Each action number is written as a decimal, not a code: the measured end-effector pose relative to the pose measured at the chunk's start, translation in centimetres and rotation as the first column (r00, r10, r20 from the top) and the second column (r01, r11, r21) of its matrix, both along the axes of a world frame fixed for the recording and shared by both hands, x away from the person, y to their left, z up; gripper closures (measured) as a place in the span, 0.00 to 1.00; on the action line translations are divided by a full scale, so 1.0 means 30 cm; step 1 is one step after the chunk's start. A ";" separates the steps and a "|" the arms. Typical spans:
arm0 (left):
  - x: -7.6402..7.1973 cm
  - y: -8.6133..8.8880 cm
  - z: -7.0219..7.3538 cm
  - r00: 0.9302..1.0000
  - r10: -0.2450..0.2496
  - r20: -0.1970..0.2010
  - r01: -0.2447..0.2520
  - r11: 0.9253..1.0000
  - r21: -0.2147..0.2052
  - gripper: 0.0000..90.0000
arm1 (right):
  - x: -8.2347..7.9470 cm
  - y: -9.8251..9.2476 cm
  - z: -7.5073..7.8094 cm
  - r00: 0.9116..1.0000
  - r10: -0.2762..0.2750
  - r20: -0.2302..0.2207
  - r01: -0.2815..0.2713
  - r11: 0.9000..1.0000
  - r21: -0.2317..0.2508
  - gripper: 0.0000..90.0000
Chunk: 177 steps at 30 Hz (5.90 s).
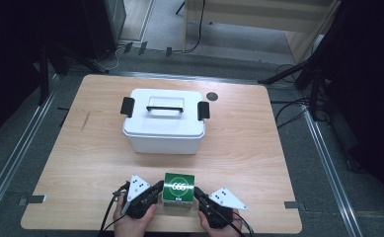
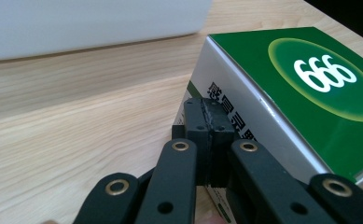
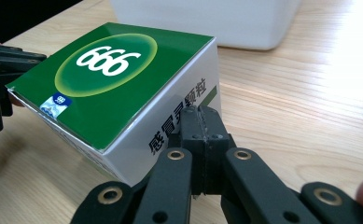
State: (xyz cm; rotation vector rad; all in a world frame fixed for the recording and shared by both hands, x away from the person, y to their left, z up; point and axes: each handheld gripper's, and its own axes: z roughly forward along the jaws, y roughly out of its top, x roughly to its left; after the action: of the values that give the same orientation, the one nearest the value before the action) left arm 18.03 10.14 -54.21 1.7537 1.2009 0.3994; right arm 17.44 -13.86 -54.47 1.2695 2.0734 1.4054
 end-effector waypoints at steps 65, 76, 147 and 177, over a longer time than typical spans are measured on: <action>0.097 0.628 -0.028 0.888 0.436 0.148 -0.448 0.893 0.053 0.00 | 0.183 -0.287 0.271 0.988 -0.033 0.150 0.051 0.992 -0.115 0.13; 0.087 0.619 -0.029 0.872 0.458 0.170 -0.473 0.879 0.056 0.00 | 0.292 -0.256 0.386 0.986 0.037 0.162 -0.005 0.981 -0.196 0.13; 0.117 0.606 -0.027 0.851 0.492 0.184 -0.518 0.843 0.141 0.00 | 0.786 0.189 0.660 0.743 0.561 -0.366 -0.655 0.495 -0.571 0.23; 0.119 0.604 -0.027 0.850 0.494 0.183 -0.521 0.841 0.148 0.00 | 0.813 0.459 0.664 0.711 0.602 -0.362 -0.644 0.352 -0.679 0.38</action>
State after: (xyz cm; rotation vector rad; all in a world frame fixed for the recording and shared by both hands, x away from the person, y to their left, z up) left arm 21.61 28.26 -55.04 1.5100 1.5659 0.9675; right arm 41.83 -0.09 -34.55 0.0933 2.8654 0.4331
